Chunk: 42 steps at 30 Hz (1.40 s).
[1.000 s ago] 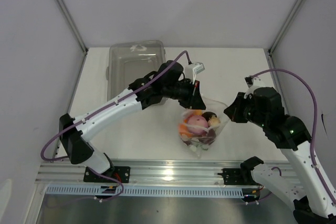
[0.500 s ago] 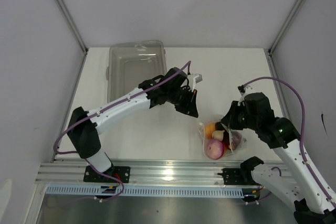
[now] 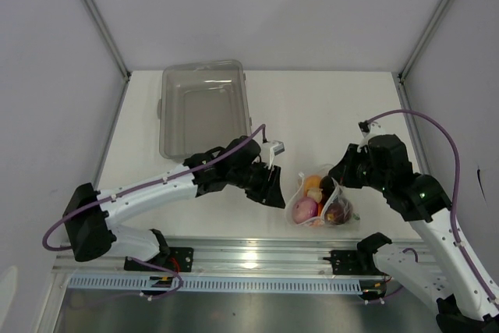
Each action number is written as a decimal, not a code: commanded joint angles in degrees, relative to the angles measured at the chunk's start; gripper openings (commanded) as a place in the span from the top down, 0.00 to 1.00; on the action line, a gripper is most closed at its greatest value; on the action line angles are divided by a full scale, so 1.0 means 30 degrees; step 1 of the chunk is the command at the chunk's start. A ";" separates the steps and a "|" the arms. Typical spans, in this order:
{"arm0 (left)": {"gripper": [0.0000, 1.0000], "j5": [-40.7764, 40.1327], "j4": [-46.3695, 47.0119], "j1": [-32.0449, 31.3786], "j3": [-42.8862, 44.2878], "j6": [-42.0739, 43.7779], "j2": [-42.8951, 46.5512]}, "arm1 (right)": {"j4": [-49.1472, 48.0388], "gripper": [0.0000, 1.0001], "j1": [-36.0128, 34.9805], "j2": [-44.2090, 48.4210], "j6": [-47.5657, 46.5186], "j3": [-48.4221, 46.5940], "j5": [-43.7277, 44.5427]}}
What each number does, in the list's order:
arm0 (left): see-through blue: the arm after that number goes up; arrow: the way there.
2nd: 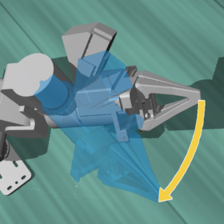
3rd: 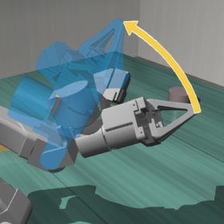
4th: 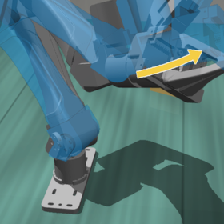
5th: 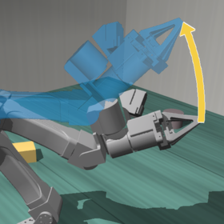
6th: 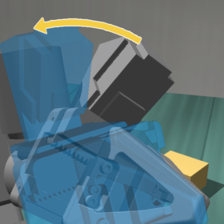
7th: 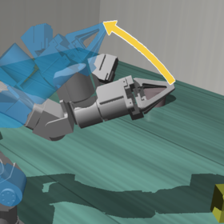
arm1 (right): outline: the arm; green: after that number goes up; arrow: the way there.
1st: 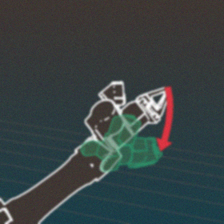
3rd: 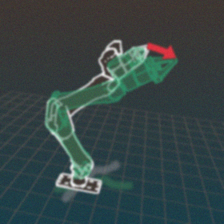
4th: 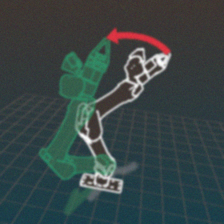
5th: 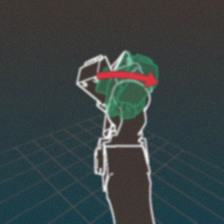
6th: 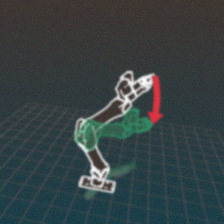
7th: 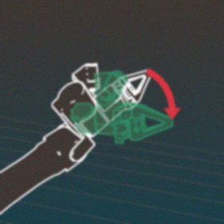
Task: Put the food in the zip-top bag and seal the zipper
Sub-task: Adjust the zipper food storage bag at the center of the board.
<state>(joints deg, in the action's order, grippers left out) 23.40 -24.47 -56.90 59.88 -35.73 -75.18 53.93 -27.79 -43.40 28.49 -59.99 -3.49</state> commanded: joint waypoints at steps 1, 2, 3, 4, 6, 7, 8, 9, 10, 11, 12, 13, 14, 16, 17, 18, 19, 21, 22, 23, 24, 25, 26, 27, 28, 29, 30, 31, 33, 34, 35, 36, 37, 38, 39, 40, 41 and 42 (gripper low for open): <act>0.56 0.0375 0.1799 -0.0308 0.0167 -0.0953 -0.0340 | -0.1161 1.00 -0.0111 -0.0036 0.0260 -0.0277 -0.0127; 0.56 0.0259 0.1857 -0.0512 0.0429 -0.0953 -0.0544 | -0.1103 1.00 -0.0082 -0.0036 0.0230 -0.0278 -0.0098; 0.56 0.0170 0.1857 -0.0601 0.0461 -0.1011 -0.0691 | -0.1015 1.00 -0.0111 -0.0036 0.0259 -0.0307 -0.0069; 0.56 0.0082 0.1886 -0.0689 0.0577 -0.1070 -0.0838 | -0.0985 1.00 -0.0111 0.0051 0.0259 -0.0307 -0.0010; 0.56 -0.0092 0.1974 -0.0865 0.0665 -0.1274 -0.1276 | -0.0927 1.00 -0.0111 0.0197 0.0288 -0.0278 0.0048; 0.56 -0.0210 0.2033 -0.0924 0.0666 -0.1304 -0.1395 | -0.0898 1.00 -0.0140 0.0227 0.0317 -0.0278 0.0049; 0.56 -0.0298 0.2178 -0.1040 0.0637 -0.1334 -0.1512 | -0.0839 1.00 -0.0141 0.0343 0.0318 -0.0220 0.0078; 0.56 -0.0357 0.2209 -0.1071 0.0666 -0.1305 -0.1629 | -0.0781 1.00 -0.0141 0.0374 0.0318 -0.0190 0.0107; 0.56 -0.0445 0.2267 -0.1071 0.0666 -0.1305 -0.1920 | -0.0722 1.00 -0.0112 0.0403 0.0318 -0.0190 0.0194; 0.58 -0.0446 0.2297 -0.1100 0.0695 -0.1305 -0.2068 | -0.0692 1.00 -0.0140 0.0403 0.0318 -0.0161 0.0166; 0.59 -0.0446 0.2384 -0.1100 0.0666 -0.1305 -0.2186 | -0.0692 1.00 -0.0112 0.0432 0.0318 -0.0161 0.0166; 0.61 -0.0504 0.2472 -0.1100 0.0608 -0.1305 -0.2390 | -0.0692 1.00 -0.0111 0.0403 0.0318 -0.0161 0.0166; 0.63 -0.0504 0.2560 -0.1129 0.0549 -0.1305 -0.2508 | -0.0721 1.00 -0.0140 0.0374 0.0318 -0.0190 0.0166; 0.66 -0.0533 0.2706 -0.1129 0.0519 -0.1305 -0.2713 | -0.0750 1.00 -0.0140 0.0374 0.0318 -0.0161 0.0166; 0.74 -0.0563 0.2736 -0.1158 0.0577 -0.1246 -0.2917 | -0.0780 1.00 -0.0112 0.0374 0.0318 -0.0161 0.0137; 0.77 -0.0563 0.2794 -0.1159 0.0578 -0.1246 -0.3065 | -0.0809 1.00 -0.0111 0.0374 0.0289 -0.0074 0.0137; 0.81 -0.0592 0.2824 -0.1159 0.0549 -0.1246 -0.3182 | -0.0838 1.00 -0.0111 0.0374 0.0317 -0.0044 0.0166; 0.84 -0.0505 0.2912 -0.1159 0.0578 -0.1275 -0.3534 | -0.0897 1.00 -0.0111 0.0316 0.0289 -0.0014 0.0137; 0.87 -0.0533 0.2970 -0.1159 0.0578 -0.1275 -0.3593 | -0.0926 1.00 -0.0111 0.0286 0.0288 0.0044 0.0166; 0.87 -0.0563 0.3000 -0.1188 0.0578 -0.1275 -0.3651 | -0.0956 1.00 -0.0111 0.0257 0.0259 0.0044 0.0137; 0.88 -0.0563 0.3029 -0.1188 0.0578 -0.1275 -0.3768 | -0.0985 1.00 -0.0111 0.0257 0.0259 0.0044 0.0108; 0.90 -0.0534 0.3058 -0.1188 0.0578 -0.1275 -0.3827 | -0.1043 1.00 -0.0111 0.0257 0.0230 0.0073 0.0136; 0.90 -0.0418 0.3204 -0.1217 0.0549 -0.1275 -0.3886 | -0.1015 1.00 -0.0111 0.0228 0.0259 0.0103 0.0137; 0.90 -0.0329 0.3205 -0.1246 0.0607 -0.1275 -0.4031 | -0.1014 1.00 -0.0111 0.0227 0.0259 0.0103 0.0108; 0.90 -0.0271 0.3176 -0.1247 0.0781 -0.1275 -0.4149 | -0.1043 1.00 -0.0111 0.0256 0.0230 0.0103 0.0136; 0.90 -0.0183 0.3234 -0.1305 0.0841 -0.1275 -0.4237 | -0.1102 1.00 -0.0111 0.0228 0.0230 0.0161 0.0137; 0.91 0.0137 0.3292 -0.1334 0.0871 -0.1275 -0.4325 | -0.1131 1.00 -0.0111 0.0227 0.0230 0.0219 0.0137; 0.99 0.0372 0.3351 -0.1335 0.1074 -0.1246 -0.4471 | -0.1161 1.00 -0.0111 0.0227 0.0201 0.0278 0.0137; 0.99 0.0783 0.3236 -0.1335 0.1512 -0.0954 -0.4472 | -0.1249 1.00 -0.0111 0.0169 0.0142 0.0512 0.0137; 1.00 0.0959 0.3089 -0.1335 0.1951 -0.0750 -0.4356 | -0.1162 1.00 -0.0111 0.0140 0.0084 0.0542 0.0108; 0.99 0.0989 0.2914 -0.1335 0.2274 -0.0371 -0.4210 | -0.1103 1.00 -0.0111 0.0110 0.0054 0.0571 0.0136; 0.99 0.1193 0.2535 -0.1335 0.2886 -0.0164 -0.4064 | -0.0986 1.00 -0.0111 0.0139 -0.0149 0.0456 0.0137; 0.99 0.1311 0.2444 -0.1335 0.3502 0.0099 -0.3685 | -0.0608 1.00 -0.0082 0.0168 -0.0267 0.0309 0.0340; 0.99 0.1399 0.2385 -0.1335 0.4030 0.0160 -0.3449 | -0.0401 1.00 -0.0082 0.0227 -0.0413 0.0134 0.0458; 0.99 0.1429 0.2269 -0.1335 0.4267 0.0160 -0.3244 | -0.0254 1.00 -0.0111 0.0488 -0.0531 -0.0448 0.0459; 0.99 0.1487 0.2210 -0.1335 0.4472 0.0073 -0.3010 | -0.0137 1.00 -0.0082 0.0694 -0.0735 -0.0802 0.0314; 0.99 0.1459 0.2151 -0.1335 0.4823 -0.0102 -0.2601 | -0.0165 1.00 -0.0111 0.0899 -0.0853 -0.1095 -0.0152; 1.00 0.1459 0.2121 -0.1335 0.4884 -0.0161 -0.2452 | -0.0194 1.00 -0.0111 0.1278 -0.0854 -0.1562 -0.0417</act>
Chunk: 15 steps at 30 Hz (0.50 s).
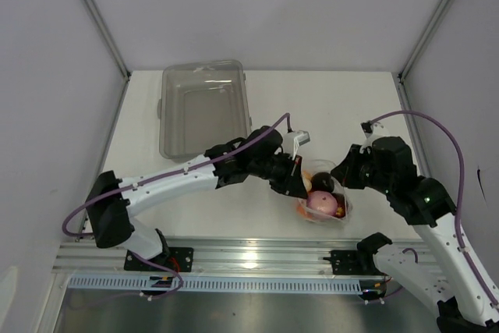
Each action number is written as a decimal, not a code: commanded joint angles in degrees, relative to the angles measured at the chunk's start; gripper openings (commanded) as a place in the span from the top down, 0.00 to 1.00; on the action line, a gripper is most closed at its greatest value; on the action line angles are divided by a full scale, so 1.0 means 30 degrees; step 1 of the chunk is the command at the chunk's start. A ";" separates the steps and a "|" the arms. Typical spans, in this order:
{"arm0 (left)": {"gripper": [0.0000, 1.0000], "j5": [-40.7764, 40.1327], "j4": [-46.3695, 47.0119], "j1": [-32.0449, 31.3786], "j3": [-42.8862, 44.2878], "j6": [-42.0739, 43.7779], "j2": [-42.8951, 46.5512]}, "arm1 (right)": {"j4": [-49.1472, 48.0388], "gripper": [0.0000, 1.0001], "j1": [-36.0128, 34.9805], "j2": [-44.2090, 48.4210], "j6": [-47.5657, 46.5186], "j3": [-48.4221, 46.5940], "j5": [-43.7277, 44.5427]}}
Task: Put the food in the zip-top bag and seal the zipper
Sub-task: Adjust the zipper food storage bag at the center of the board.
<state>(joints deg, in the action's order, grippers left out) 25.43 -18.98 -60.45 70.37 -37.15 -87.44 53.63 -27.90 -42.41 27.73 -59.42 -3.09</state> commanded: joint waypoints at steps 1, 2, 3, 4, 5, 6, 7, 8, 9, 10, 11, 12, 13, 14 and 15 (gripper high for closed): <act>0.99 0.0636 0.0176 -0.0125 0.1446 -0.0007 0.1752 | -0.0150 1.00 -0.0046 0.1128 -0.0599 -0.1843 -0.0783; 0.99 0.0634 0.0146 -0.0125 0.1243 -0.0156 0.1870 | -0.0267 1.00 -0.0075 0.1246 -0.0454 -0.1786 -0.1163; 0.99 0.0605 0.0146 -0.0125 0.1183 -0.0302 0.1784 | -0.0326 1.00 -0.0075 0.1334 -0.0424 -0.1554 -0.1340; 0.99 0.0547 0.0233 -0.0038 0.0776 -0.0768 0.1667 | -0.0530 1.00 -0.0046 0.1364 -0.0336 -0.0739 -0.1516; 0.99 0.0605 0.0350 0.0079 0.0308 -0.0946 0.1260 | -0.0822 1.00 -0.0046 0.1306 -0.0191 0.0516 -0.1721; 1.00 0.0547 0.0438 0.0080 -0.0102 -0.0948 0.0995 | -0.0825 1.00 -0.0075 0.1306 -0.0102 0.0529 -0.1665; 1.00 0.0170 -0.0025 0.0283 -0.0193 -0.0948 0.0644 | -0.1231 1.00 -0.0046 0.1161 -0.0072 0.1834 -0.1577; 0.99 -0.0153 -0.0146 0.0430 -0.0397 -0.1006 -0.0056 | -0.1438 1.00 -0.0046 0.1043 0.0102 0.2398 -0.1315; 0.99 0.0018 0.0114 0.0751 -0.0603 -0.0978 -0.0295 | -0.1788 1.00 -0.0017 0.0897 0.0278 0.2752 -0.1458; 1.00 0.0222 0.0291 0.0928 -0.0634 -0.1006 -0.0384 | -0.1994 1.00 -0.0016 0.0577 0.0280 0.2929 -0.1691; 0.99 0.0746 0.0466 0.1017 -0.0605 -0.1065 -0.0385 | -0.2054 1.00 -0.0074 0.0486 0.0512 0.2815 -0.1839; 0.99 0.0723 0.0439 0.1047 -0.0315 -0.1007 0.0079 | -0.1881 1.00 -0.0075 0.0427 0.0601 0.2495 -0.1840; 1.00 0.0577 0.0381 0.0989 -0.0167 -0.0949 0.0461 | -0.1763 1.00 -0.0046 0.0369 0.0689 0.2086 -0.1840; 1.00 0.0344 0.0206 0.0959 0.0212 -0.0890 0.0842 | -0.1588 1.00 -0.0104 0.0368 0.0690 0.1095 -0.1869; 0.99 0.0080 -0.0231 0.0930 0.0477 -0.0832 0.1251 | -0.1412 1.00 -0.0133 0.0426 0.0690 0.0592 -0.1840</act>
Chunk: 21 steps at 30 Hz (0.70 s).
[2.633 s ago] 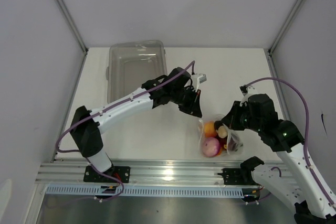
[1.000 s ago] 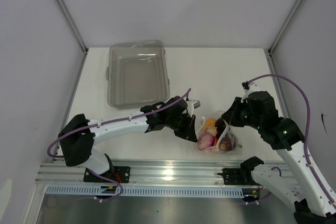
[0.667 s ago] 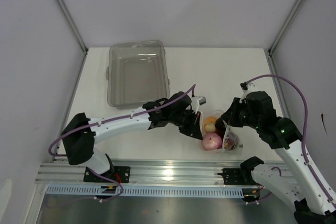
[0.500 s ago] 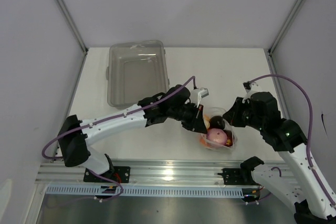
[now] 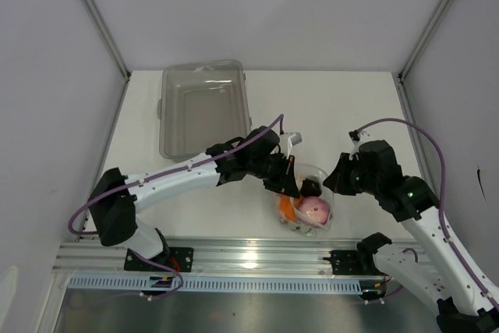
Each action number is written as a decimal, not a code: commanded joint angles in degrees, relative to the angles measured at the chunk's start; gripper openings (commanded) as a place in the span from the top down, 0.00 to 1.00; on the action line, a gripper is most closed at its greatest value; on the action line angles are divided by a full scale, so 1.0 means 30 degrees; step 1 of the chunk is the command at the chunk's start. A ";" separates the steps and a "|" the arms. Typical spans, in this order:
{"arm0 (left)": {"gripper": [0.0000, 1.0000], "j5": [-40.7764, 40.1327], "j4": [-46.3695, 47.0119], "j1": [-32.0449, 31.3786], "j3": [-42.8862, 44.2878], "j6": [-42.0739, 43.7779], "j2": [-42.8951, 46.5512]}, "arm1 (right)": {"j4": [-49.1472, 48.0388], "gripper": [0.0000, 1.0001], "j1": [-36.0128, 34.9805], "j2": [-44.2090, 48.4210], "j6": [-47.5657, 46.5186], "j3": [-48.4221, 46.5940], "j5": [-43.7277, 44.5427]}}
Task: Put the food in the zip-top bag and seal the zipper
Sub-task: Adjust the zipper food storage bag at the center of the board.
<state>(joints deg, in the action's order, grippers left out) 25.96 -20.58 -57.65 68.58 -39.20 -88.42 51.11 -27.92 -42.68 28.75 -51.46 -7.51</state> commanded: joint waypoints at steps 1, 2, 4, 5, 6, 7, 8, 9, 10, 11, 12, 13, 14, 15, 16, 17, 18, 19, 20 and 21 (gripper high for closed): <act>0.99 -0.0213 0.0123 -0.0003 0.1338 -0.0117 0.2338 | -0.0254 1.00 -0.0126 0.0543 0.0347 -0.2500 -0.0310; 0.99 -0.0330 -0.0024 -0.0003 0.1573 -0.0088 0.2693 | -0.0134 1.00 -0.0097 0.0573 0.0376 -0.3229 -0.0281; 0.99 -0.0594 -0.0026 -0.0003 0.1517 -0.0058 0.3570 | -0.0016 1.00 -0.0126 0.0631 0.0610 -0.3645 -0.0338; 0.99 -0.0798 -0.0025 -0.0003 0.1429 0.0029 0.3750 | -0.0132 1.00 -0.0126 0.0718 0.0727 -0.3444 -0.0397; 0.99 -0.1293 -0.0141 0.0026 0.1428 0.0175 0.3838 | -0.0597 1.00 -0.0097 0.0777 0.0815 -0.3065 -0.0427; 0.99 -0.1356 -0.0143 0.0171 0.0964 0.0234 0.3607 | -0.0892 1.00 -0.0068 0.0807 0.0990 -0.2626 -0.0369; 0.99 -0.1212 -0.0172 0.0318 0.0844 0.0264 0.3373 | -0.1127 1.00 -0.0097 0.0778 0.1079 -0.2157 -0.0310; 0.99 -0.1094 -0.0143 0.0435 0.0697 0.0322 0.3052 | -0.1622 1.00 -0.0068 0.0517 0.1138 -0.1137 -0.0281; 0.99 -0.1006 0.0061 0.0727 0.0348 0.0323 0.2758 | -0.1946 1.00 -0.0039 0.0311 0.1196 -0.0634 -0.0223; 1.00 -0.0889 0.0179 0.0875 0.0083 0.0352 0.2088 | -0.2124 1.00 -0.0038 0.0048 0.1255 -0.0252 -0.0106; 0.99 -0.0685 0.0238 0.1195 0.0139 0.0381 0.1792 | -0.2183 1.00 -0.0009 -0.0593 0.1314 0.0071 -0.0047; 0.99 -0.0161 0.0122 0.1314 0.0197 0.0352 0.1586 | -0.2126 1.00 -0.0009 -0.0889 0.1343 -0.0013 -0.0075; 0.99 -0.0011 0.0121 0.1403 0.0633 0.0323 0.1641 | -0.1980 1.00 -0.0009 -0.1124 0.1343 -0.0275 -0.0163; 0.99 -0.0009 0.0179 0.1403 0.0782 0.0294 0.1903 | -0.1689 1.00 -0.0038 -0.1213 0.1372 -0.0684 -0.0250; 0.99 -0.0009 0.0209 0.1345 0.0958 0.0293 0.2225 | -0.1570 1.00 -0.0154 -0.0982 0.1402 -0.1703 -0.0251; 0.99 -0.0009 0.0035 0.1316 0.1163 0.0293 0.2866 | -0.1424 1.00 -0.0184 -0.0777 0.1373 -0.2293 -0.0135; 0.99 -0.0067 -0.0257 0.1287 0.1948 0.0322 0.3162 | -0.0987 1.00 -0.0214 -0.0427 0.1402 -0.2879 -0.0105; 0.99 -0.0010 -0.0608 0.1286 0.2101 0.0323 0.3397 | -0.0780 1.00 -0.0214 -0.0336 0.1373 -0.4016 -0.0047; 0.99 0.0078 -0.0698 0.1286 0.2392 0.0352 0.3748 | -0.0372 1.00 -0.0214 -0.0277 0.1402 -0.4492 -0.0104; 0.99 0.0195 -0.0757 0.1286 0.2395 0.0381 0.3838 | -0.0310 1.00 -0.0214 -0.0219 0.1431 -0.4786 -0.0192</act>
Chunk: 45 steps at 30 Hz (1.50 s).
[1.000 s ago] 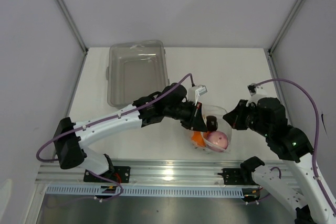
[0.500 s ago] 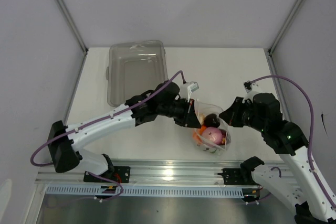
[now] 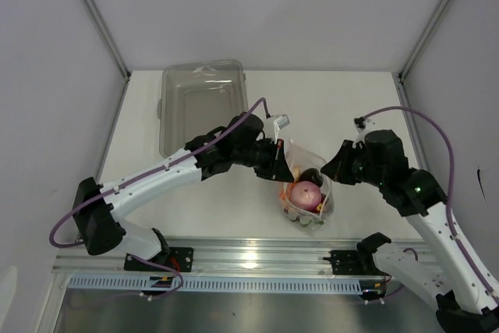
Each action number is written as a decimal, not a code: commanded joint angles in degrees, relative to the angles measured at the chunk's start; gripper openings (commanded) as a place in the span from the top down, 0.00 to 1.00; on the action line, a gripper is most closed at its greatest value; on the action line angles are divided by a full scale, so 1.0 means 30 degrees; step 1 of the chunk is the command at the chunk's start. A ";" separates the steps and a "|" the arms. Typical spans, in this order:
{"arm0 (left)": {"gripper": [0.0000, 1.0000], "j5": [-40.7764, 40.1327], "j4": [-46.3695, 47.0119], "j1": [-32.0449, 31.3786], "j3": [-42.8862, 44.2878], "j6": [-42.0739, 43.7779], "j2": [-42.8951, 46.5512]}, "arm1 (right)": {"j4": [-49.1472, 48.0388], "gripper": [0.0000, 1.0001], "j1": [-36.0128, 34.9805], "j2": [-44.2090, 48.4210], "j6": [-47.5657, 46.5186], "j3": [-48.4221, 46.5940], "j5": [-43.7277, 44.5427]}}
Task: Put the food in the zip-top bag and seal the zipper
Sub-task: Adjust the zipper food storage bag at the center of the board.
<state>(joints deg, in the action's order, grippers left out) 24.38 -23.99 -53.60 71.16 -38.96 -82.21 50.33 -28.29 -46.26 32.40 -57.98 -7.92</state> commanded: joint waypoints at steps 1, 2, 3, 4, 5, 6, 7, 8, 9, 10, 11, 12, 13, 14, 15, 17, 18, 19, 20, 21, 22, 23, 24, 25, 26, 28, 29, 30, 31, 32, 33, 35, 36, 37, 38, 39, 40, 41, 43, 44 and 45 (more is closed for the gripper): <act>0.99 0.0750 0.0379 -0.0033 0.1390 0.0301 0.1799 | -0.0018 1.00 -0.0090 0.1035 0.0273 -0.2763 -0.0170; 0.99 0.0837 0.0321 0.0026 0.1273 0.0359 0.1712 | -0.0075 1.00 -0.0090 0.1064 0.0302 -0.2620 -0.0229; 0.99 0.0780 0.0320 0.0113 0.1040 0.0447 0.1422 | -0.0453 1.00 -0.0090 0.1123 0.0361 -0.2270 -0.0230; 0.99 0.0808 0.0378 0.0201 0.0660 0.0477 0.1187 | -0.0718 1.00 -0.0090 0.1152 0.0390 -0.1774 -0.0172; 0.99 0.0953 0.0640 0.0347 0.0425 0.0477 0.0952 | -0.1127 1.00 -0.0032 0.1036 0.0390 -0.0724 -0.0113; 0.99 0.0810 0.0903 0.0523 0.0219 0.0622 0.0660 | -0.1363 1.00 0.0026 0.0919 0.0332 -0.0163 -0.0084; 0.99 0.0518 0.0964 0.0640 -0.0102 0.0739 0.0019 | -0.1539 1.00 0.0085 0.0715 0.0303 0.0307 0.0119; 0.99 0.0428 0.0704 0.0815 -0.0047 0.0828 -0.0394 | -0.1831 1.00 0.0115 0.0249 0.0245 0.0979 0.0267; 0.99 0.0921 0.0585 0.1165 -0.0018 0.0828 -0.0717 | -0.2008 1.00 0.0144 0.0041 0.0070 0.1188 0.0355; 0.99 0.1245 0.0700 0.1343 0.0157 0.0712 -0.0952 | -0.2068 1.00 0.0144 -0.0164 -0.0019 0.1248 0.0501; 0.99 0.1538 0.0846 0.1403 0.0188 0.0508 -0.0809 | -0.1952 1.00 0.0173 -0.0514 -0.0107 0.0814 0.0473; 0.99 0.1512 0.0819 0.1403 0.0884 0.0506 -0.0315 | -0.1690 1.00 0.0202 -0.0662 -0.0282 0.0288 0.0502; 0.99 0.1512 0.0528 0.1374 0.0891 0.0535 -0.0049 | -0.1339 1.00 0.0203 -0.0751 -0.0399 -0.0356 0.0560; 0.99 0.1541 0.0177 0.1345 0.2022 0.0681 0.0215 | -0.0756 1.00 0.0174 -0.0636 -0.0488 -0.1116 0.0648; 0.99 0.1541 -0.0087 0.1316 0.2381 0.0769 0.0536 | -0.0489 1.00 0.0173 -0.0577 -0.0546 -0.2661 0.0678; 0.99 0.1424 -0.0705 0.1315 0.3317 0.0770 0.1529 | 0.0416 1.00 0.0144 -0.0430 -0.0722 -0.4164 0.0882; 1.00 0.1453 -0.0763 0.1315 0.3381 0.0683 0.1855 | 0.0625 1.00 0.0144 -0.0285 -0.0752 -0.5302 0.0825; 0.99 0.1656 -0.0793 0.1315 0.3381 0.0624 0.2061 | 0.0772 1.00 0.0144 -0.0225 -0.0752 -0.5632 0.0796; 0.99 0.1861 -0.0764 0.1315 0.3207 0.0507 0.2237 | 0.0948 1.00 0.0144 -0.0166 -0.0752 -0.5694 0.0737; 0.99 0.2066 -0.0648 0.1344 0.3031 0.0448 0.2210 | 0.0862 1.00 0.0144 0.0095 -0.0723 -0.5578 0.0737; 1.00 0.2184 -0.0299 0.1316 0.2508 0.0448 0.2094 | 0.0629 1.00 0.0173 0.0214 -0.0752 -0.4591 0.0795; 0.99 0.2243 -0.0179 0.1315 0.2154 0.0448 0.1889 | 0.0105 1.00 0.0173 0.0302 -0.0723 -0.3856 0.0911; 0.99 0.2244 0.0054 0.1344 0.1513 0.0506 0.1278 | -0.0161 1.00 0.0231 0.0332 -0.0694 -0.3037 0.1087; 0.99 0.2186 0.0289 0.1374 0.0839 0.0564 0.0895 | -0.0483 1.00 0.0319 0.0187 -0.0665 -0.1375 0.1001; 0.99 0.2098 0.0465 0.1403 0.0571 0.0565 0.0485 | -0.1124 1.00 0.0378 0.0012 -0.0548 -0.0604 0.0855; 0.99 0.2389 0.0817 0.1520 0.0042 0.0623 -0.0687 | -0.1830 1.00 0.0408 -0.0427 -0.0313 0.0628 0.0445; 0.99 0.2651 0.0818 0.1578 -0.0017 0.0507 -0.0952 | -0.2153 1.00 0.0408 -0.0546 -0.0342 0.1272 0.0444; 0.99 0.2857 0.0905 0.1579 0.0128 0.0390 -0.0983 | -0.1953 1.00 0.0408 -0.0663 -0.0313 0.1191 0.0676; 0.99 0.2917 0.1051 0.1579 0.0332 0.0331 -0.0752 | -0.1632 1.00 0.0408 -0.0780 -0.0371 0.0871 0.0765; 1.00 0.2918 0.1082 0.1550 0.0508 0.0243 -0.0430 | -0.0962 1.00 0.0321 -0.0607 -0.0429 -0.0234 0.0911; 1.00 0.2570 0.0676 0.1521 0.1032 0.0301 -0.0108 | -0.0636 1.00 0.0175 -0.0373 -0.0517 -0.0883 0.1203; 0.99 0.2129 -0.0319 0.1375 0.2698 0.0824 0.0684 | 0.0357 1.00 0.0057 0.0153 -0.0605 -0.2347 0.1674; 0.99 0.1663 -0.1223 0.1316 0.3084 0.1031 0.0918 | 0.0682 1.00 -0.0002 0.0214 -0.0664 -0.3747 0.1703; 0.99 0.1571 -0.1406 0.1257 0.3494 0.1121 0.1182 | 0.0976 1.00 -0.0002 0.0215 -0.0693 -0.4312 0.1617; 0.99 0.1570 -0.1495 0.1141 0.4020 0.1150 0.1532 | 0.1443 1.00 -0.0002 0.0244 -0.0665 -0.4781 0.1297; 0.99 0.1628 -0.1583 0.1111 0.4113 0.1122 0.1652 | 0.1592 1.00 -0.0002 0.0244 -0.0635 -0.5134 0.1148; 0.99 0.1861 -0.1439 0.1110 0.4114 0.1092 0.1682 | 0.1652 1.00 -0.0002 0.0331 -0.0548 -0.5254 0.1002; 0.99 0.1892 -0.1438 0.1110 0.3824 0.1063 0.1624 | 0.1391 1.00 -0.0031 0.0419 -0.0489 -0.5023 0.0768; 0.99 0.1863 -0.1118 0.1110 0.3181 0.1179 0.1274 | 0.0603 1.00 -0.0003 0.0800 -0.0314 -0.3386 0.0795; 1.00 0.1747 -0.0854 0.1139 0.2857 0.1180 0.0779 | 0.0337 1.00 0.0027 0.0801 -0.0284 -0.2742 0.0882; 1.00 0.1688 -0.0620 0.1140 0.2100 0.1122 0.0397 | 0.0015 1.00 -0.0002 0.0685 -0.0225 -0.2010 0.0796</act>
<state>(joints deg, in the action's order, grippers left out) 29.17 -27.29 -50.00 80.79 -36.58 -77.80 51.11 -28.05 -42.22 31.24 -69.87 -4.95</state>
